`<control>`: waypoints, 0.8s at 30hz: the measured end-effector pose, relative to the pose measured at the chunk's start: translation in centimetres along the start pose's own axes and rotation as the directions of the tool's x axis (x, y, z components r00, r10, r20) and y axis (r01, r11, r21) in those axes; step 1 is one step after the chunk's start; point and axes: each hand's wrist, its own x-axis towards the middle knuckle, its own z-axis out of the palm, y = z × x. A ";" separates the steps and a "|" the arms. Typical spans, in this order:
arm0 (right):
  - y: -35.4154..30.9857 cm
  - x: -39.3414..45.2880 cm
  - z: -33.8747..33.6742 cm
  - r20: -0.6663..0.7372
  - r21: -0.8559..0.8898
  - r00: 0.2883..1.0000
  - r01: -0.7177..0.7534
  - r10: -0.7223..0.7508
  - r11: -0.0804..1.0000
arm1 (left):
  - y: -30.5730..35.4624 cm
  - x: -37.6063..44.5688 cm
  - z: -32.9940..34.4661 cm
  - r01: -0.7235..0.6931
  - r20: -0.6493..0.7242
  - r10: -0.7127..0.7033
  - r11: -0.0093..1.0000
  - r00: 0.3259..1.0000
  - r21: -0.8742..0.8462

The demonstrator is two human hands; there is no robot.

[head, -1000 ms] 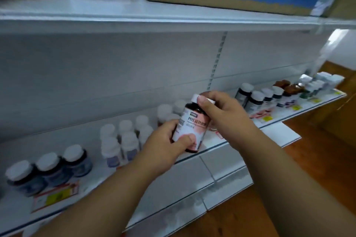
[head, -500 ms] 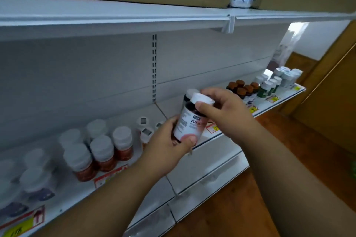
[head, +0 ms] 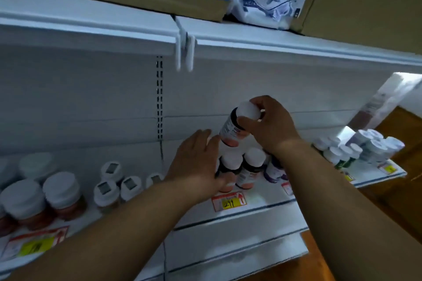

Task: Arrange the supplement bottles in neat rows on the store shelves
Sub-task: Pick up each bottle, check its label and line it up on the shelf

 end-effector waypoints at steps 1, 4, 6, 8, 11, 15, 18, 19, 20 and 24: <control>0.9 1.2 0.3 0.072 -0.008 0.997 0.036 -0.035 0.999 | 0.4 0.6 0.6 0.033 0.024 -0.034 0.998 0.999 0.055; 3.3 3.8 2.1 0.312 -0.073 0.944 0.132 -0.103 0.989 | 1.5 2.0 1.9 0.089 0.114 -0.112 0.977 0.987 0.196; 4.2 4.7 3.6 0.448 -0.094 0.888 0.164 -0.105 0.982 | 1.9 2.6 2.5 0.131 0.139 -0.170 0.958 0.976 0.254; 5.0 5.1 4.7 0.544 -0.084 0.832 0.180 -0.106 0.980 | 2.1 2.8 3.1 0.160 0.158 -0.212 0.943 0.964 0.292; 5.7 5.6 5.6 0.659 -0.074 0.743 0.217 -0.116 0.973 | 2.1 2.7 3.8 0.190 0.144 -0.250 0.923 0.957 0.335; 6.1 6.3 5.7 0.725 -0.065 0.674 0.270 -0.141 0.961 | 2.0 2.9 4.2 0.201 0.125 -0.261 0.912 0.957 0.358; 6.6 6.1 5.8 0.716 -0.047 0.678 0.284 -0.166 0.958 | 2.1 2.8 4.5 0.212 0.112 -0.267 0.908 0.957 0.361; 6.8 6.0 5.9 0.707 -0.032 0.687 0.268 -0.168 0.963 | 2.1 2.8 4.5 0.213 0.109 -0.269 0.906 0.957 0.364; 7.0 5.9 5.9 0.700 -0.018 0.694 0.255 -0.170 0.967 | 2.1 2.7 4.6 0.215 0.102 -0.269 0.904 0.958 0.370; 7.5 5.9 6.1 0.678 -0.005 0.717 0.222 -0.160 0.975 | 2.0 2.9 4.7 0.217 0.091 -0.269 0.902 0.959 0.373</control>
